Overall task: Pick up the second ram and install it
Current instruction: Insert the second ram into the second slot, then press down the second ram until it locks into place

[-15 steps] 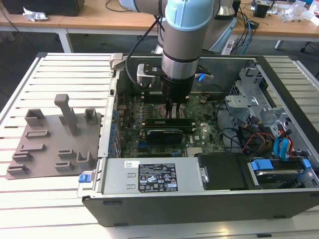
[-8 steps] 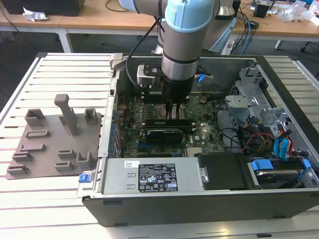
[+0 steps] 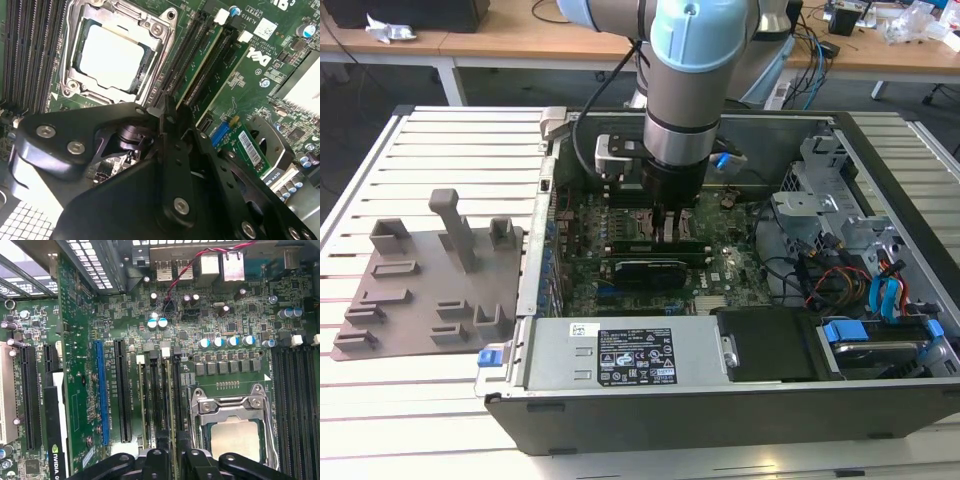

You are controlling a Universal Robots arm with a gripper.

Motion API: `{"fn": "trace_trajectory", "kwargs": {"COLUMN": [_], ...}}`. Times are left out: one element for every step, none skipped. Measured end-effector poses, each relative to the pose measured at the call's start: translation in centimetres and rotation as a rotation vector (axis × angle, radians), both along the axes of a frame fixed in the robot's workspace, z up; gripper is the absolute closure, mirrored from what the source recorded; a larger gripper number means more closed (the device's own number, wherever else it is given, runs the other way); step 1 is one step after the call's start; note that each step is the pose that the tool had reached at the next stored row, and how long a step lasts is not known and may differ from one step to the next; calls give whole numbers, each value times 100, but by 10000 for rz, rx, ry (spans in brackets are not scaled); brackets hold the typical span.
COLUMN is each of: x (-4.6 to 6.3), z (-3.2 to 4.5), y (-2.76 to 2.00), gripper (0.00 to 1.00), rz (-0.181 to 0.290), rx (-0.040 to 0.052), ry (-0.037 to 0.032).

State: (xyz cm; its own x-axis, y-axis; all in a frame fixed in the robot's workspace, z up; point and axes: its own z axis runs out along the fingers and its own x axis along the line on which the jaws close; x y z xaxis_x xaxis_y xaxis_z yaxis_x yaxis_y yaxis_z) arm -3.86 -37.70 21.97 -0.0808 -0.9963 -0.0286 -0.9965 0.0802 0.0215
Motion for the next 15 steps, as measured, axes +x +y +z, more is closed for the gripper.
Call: {"fn": "trace_trajectory", "kwargs": {"x": [0, 0, 1, -1, 0, 0, 1, 1, 1, 0, 0, 0, 0, 0, 1], "z": [23, 71, 147, 234, 304, 357, 420, 439, 445, 446, 447, 448, 450, 451, 451], "y": [0, 0, 2, 8, 22, 28, 36, 36, 37, 37, 37, 37, 37, 37, 36], "gripper": [79, 79, 79, 79, 79, 87, 90, 90, 90, 90, 90, 90, 90, 90, 90], "rz": [-1, 1, 1, -3, -1, 0, 0, 1, 1, 0, 0, 0, -1, 0, 0], "rx": [1, 0, 2, 1, 1, 2, 1, 0, 6, 9, 11, 12, 15, 17, 17], "ry": [-6, -12, -17, -18, -21, -27, -29, -29, -32, -31, -31, -31, -30, -30, -30]}}
